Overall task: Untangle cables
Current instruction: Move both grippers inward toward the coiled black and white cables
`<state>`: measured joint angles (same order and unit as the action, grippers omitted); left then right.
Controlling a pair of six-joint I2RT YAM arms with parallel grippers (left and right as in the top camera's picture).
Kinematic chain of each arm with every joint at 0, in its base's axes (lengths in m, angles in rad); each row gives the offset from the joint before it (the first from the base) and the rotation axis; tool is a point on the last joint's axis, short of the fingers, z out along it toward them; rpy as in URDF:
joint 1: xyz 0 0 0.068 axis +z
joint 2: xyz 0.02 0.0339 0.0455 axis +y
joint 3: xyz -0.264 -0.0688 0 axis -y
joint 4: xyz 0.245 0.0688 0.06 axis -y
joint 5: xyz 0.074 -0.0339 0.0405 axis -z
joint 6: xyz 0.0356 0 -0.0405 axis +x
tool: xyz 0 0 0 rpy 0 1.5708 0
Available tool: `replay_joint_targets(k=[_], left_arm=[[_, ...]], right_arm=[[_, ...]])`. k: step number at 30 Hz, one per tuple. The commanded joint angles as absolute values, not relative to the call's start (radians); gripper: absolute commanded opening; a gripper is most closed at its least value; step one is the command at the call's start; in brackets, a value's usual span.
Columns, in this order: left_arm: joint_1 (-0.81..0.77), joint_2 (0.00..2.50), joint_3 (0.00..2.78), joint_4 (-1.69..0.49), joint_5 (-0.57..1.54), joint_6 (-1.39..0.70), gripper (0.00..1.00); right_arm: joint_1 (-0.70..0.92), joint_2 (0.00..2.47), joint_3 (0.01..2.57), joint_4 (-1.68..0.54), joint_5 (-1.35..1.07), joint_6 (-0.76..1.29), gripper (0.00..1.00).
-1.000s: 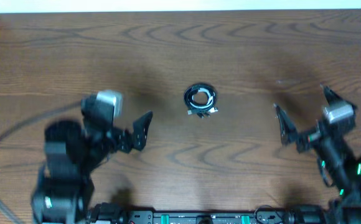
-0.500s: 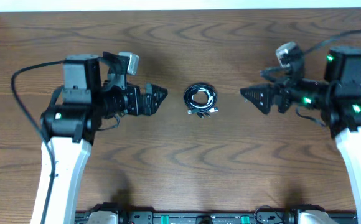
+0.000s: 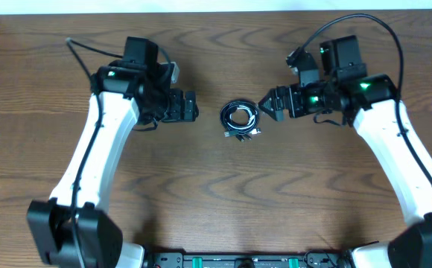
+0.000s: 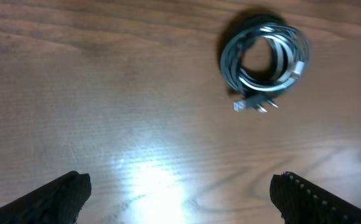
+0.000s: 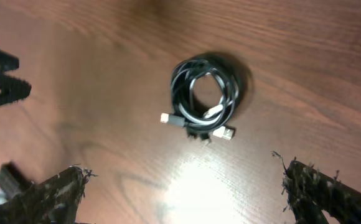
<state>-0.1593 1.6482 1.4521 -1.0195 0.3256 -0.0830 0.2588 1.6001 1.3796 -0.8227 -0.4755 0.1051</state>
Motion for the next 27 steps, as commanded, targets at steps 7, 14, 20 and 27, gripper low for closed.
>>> replay_joint_targets(k=[7,14,20,27], left_arm=[[-0.16,1.788,1.47,-0.993,0.279,-0.183,0.98],[-0.16,1.81,1.47,-0.995,0.279,-0.205,0.98],[-0.16,1.811,1.47,-1.014,0.279,-0.205,0.98],[-0.161,1.811,1.47,-1.015,0.28,-0.206,0.98]], right_arm=[[0.302,1.773,1.397,-0.733,-0.421,0.224,0.98],[0.354,1.932,1.397,-0.67,-0.411,0.225,0.78],[0.363,2.014,1.397,-0.571,-0.372,0.257,0.58],[0.368,2.042,1.397,-0.525,-0.368,0.257,0.29]])
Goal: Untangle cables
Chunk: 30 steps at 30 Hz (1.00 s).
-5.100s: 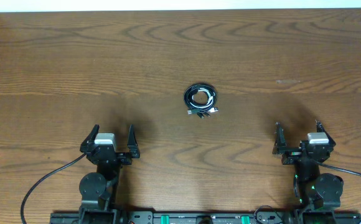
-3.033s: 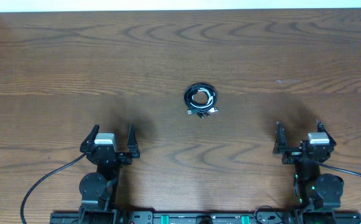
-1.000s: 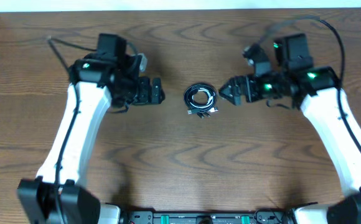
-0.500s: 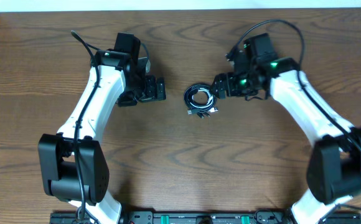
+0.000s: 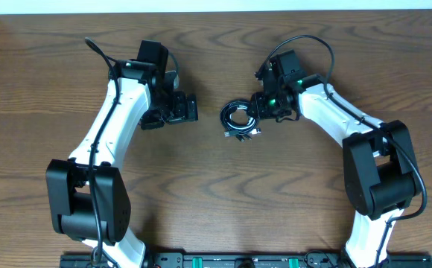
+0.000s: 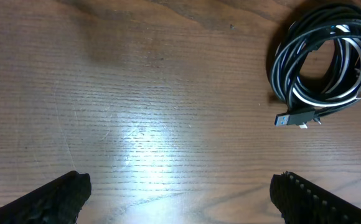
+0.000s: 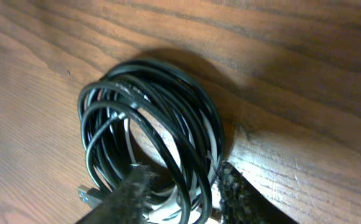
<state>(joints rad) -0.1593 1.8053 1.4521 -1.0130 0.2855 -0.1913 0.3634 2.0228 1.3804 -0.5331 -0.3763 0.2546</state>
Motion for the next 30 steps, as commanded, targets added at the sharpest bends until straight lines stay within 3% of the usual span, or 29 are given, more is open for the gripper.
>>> replay_joint_targets(k=[1,3,6,12,13,14,18,21,24,27,30], left_arm=[[-0.161,1.811,1.47,-1.015,0.28,-0.205,0.98],[-0.162,1.811,1.47,-1.015,0.28,-0.219,0.98],[-0.166,1.811,1.47,-1.015,0.3,-0.254,0.98],[-0.175,1.811,1.464,-0.943,0.39,-0.253,0.98],[-0.184,1.811,1.454,-0.914,0.389,-0.253,0.98],[-0.19,1.811,1.448,-0.903,0.389,-0.253,0.98],[-0.212,1.811,1.431,-0.882,0.389,-0.253,0.98],[-0.221,1.811,1.428,-0.881,0.388,-0.253,0.98],[-0.226,1.811,1.428,-0.881,0.389,-0.254,0.98],[-0.226,1.811,1.428,-0.881,0.389,-0.253,0.98],[-0.226,1.811,1.428,-0.881,0.389,-0.254,0.98]], right_arm=[[0.368,2.043,1.397,-0.524,-0.368,0.257,0.24],[0.368,2.043,1.397,-0.522,-0.368,0.257,0.18],[0.368,2.043,1.397,-0.521,-0.368,0.257,0.29],[0.368,2.047,1.392,-0.543,-0.368,0.257,0.3],[0.368,2.048,1.392,-0.547,-0.368,0.257,0.36],[0.369,2.048,1.39,-0.547,-0.368,0.257,0.36],[0.381,2.048,1.389,-0.547,-0.367,0.257,0.26],[0.394,2.048,1.389,-0.545,-0.331,0.257,0.3],[0.407,2.048,1.389,-0.546,-0.286,0.257,0.2],[0.418,2.048,1.389,-0.544,-0.279,0.257,0.03],[0.426,2.048,1.389,-0.541,-0.279,0.257,0.01]])
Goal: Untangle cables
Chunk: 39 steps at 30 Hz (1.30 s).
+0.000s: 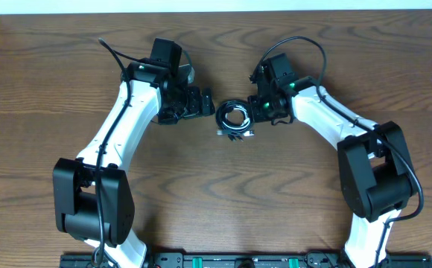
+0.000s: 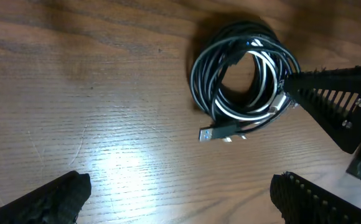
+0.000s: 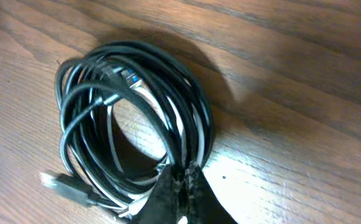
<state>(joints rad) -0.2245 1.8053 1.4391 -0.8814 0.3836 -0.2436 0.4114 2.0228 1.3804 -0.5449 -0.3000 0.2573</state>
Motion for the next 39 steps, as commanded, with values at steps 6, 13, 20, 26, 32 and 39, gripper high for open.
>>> replay_joint_targets(k=[6,13,20,26,32,39], left_arm=[[-0.227,1.811,1.42,-0.881,0.391,-0.261,0.98],[-0.227,1.811,1.419,-0.88,0.447,-0.261,0.98],[-0.227,1.811,1.419,-0.881,0.454,-0.26,0.98],[-0.237,1.811,1.419,-0.879,0.491,-0.26,0.98],[-0.268,1.811,1.419,-0.869,0.486,-0.26,0.98],[-0.273,1.811,1.419,-0.846,0.485,-0.26,0.98]], right_arm=[[0.422,2.011,1.391,-0.538,-0.346,0.257,0.01],[0.418,1.822,1.392,-0.54,-0.411,0.257,0.01],[0.419,1.649,1.392,-0.546,-0.411,0.258,0.01],[0.42,1.584,1.392,-0.543,-0.48,0.258,0.01],[0.414,1.536,1.393,-0.419,-0.591,0.305,0.01],[0.387,1.425,1.419,-0.287,-0.59,0.357,0.01]])
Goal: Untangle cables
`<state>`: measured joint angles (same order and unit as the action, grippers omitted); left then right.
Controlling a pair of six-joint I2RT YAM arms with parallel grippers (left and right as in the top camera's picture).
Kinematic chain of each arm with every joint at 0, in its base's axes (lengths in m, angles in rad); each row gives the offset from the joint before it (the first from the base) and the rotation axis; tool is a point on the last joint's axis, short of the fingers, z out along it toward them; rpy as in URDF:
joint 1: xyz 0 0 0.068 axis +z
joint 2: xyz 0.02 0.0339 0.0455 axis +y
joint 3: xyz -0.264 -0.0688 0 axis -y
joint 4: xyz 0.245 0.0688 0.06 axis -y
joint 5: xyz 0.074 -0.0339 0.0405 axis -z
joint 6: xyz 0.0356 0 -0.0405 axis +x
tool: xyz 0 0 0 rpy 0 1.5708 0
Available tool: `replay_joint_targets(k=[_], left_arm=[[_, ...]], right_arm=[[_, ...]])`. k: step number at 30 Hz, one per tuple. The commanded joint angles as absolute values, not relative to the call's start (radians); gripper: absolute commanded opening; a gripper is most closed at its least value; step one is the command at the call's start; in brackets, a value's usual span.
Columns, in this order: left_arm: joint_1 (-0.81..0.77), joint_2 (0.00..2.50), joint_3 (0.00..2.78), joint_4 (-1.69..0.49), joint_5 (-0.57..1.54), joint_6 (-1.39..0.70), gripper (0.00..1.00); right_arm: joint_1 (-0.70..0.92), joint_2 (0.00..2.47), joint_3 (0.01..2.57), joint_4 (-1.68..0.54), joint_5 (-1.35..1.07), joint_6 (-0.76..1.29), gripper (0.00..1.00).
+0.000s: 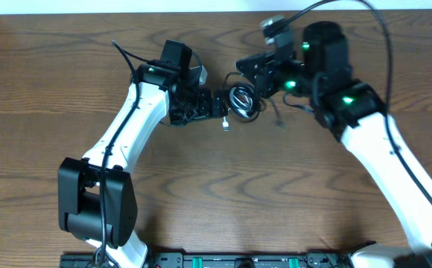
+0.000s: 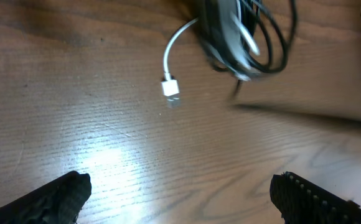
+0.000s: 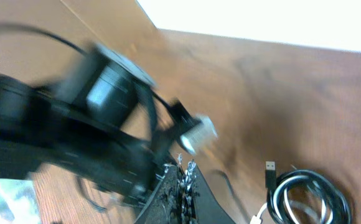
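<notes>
The cable bundle (image 1: 242, 98) is a small coil of black and white cables. It hangs just off the table between the two arms. A white connector (image 2: 170, 88) and a black USB plug (image 3: 269, 168) dangle loose from it. My right gripper (image 1: 244, 80) is raised above the coil with its jaws shut (image 3: 183, 177), apparently on a strand of it. My left gripper (image 1: 214, 104) stands open just left of the coil, which sits at the top of its view (image 2: 243, 34). Nothing lies between its fingers (image 2: 50, 199).
The wooden table (image 1: 216, 193) carries nothing else. Its far edge meets a white wall (image 3: 261, 18). The left arm (image 3: 75, 124) fills the blurred left half of the right wrist view, close to my right gripper.
My right arm has risen with the coil, which now hangs off the table with its ends dangling. My left gripper has moved a little right, closer to the coil.
First both grippers stood open on either side of the coil lying flat. Then my right gripper was down at the coil's right edge, and afterwards shut on it, while the left one came nearer. Now the coil is lifted.
</notes>
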<state>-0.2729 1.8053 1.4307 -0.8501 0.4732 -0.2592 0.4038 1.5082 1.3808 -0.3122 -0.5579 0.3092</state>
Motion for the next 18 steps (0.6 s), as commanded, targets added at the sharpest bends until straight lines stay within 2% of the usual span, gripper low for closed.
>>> replay_joint_targets(k=[1,5,12,13,14,17,18], left_arm=[[-0.273,1.811,1.419,-0.843,0.485,-0.26,0.98],[-0.273,1.811,1.419,-0.834,0.485,-0.26,0.98],[-0.273,1.811,1.419,-0.836,0.469,-0.261,0.98],[-0.273,1.811,1.419,-0.837,0.45,-0.269,0.98],[-0.273,1.811,1.419,-0.839,0.422,-0.287,0.98],[-0.271,1.811,1.419,-0.844,0.321,-0.356,0.98],[-0.271,1.811,1.419,-0.844,0.305,-0.362,0.98]], right_arm=[[0.383,1.409,1.434,-0.28,-0.59,0.363,0.01],[0.376,1.357,1.514,-0.282,-0.586,0.362,0.01],[0.376,1.332,1.574,-0.44,-0.314,0.343,0.03],[0.376,1.341,1.573,-0.482,-0.284,0.343,0.08],[0.377,1.349,1.573,-0.513,-0.27,0.343,0.18],[0.377,1.413,1.573,-0.638,-0.249,0.335,0.58],[0.378,1.433,1.573,-0.663,-0.249,0.332,0.63]])
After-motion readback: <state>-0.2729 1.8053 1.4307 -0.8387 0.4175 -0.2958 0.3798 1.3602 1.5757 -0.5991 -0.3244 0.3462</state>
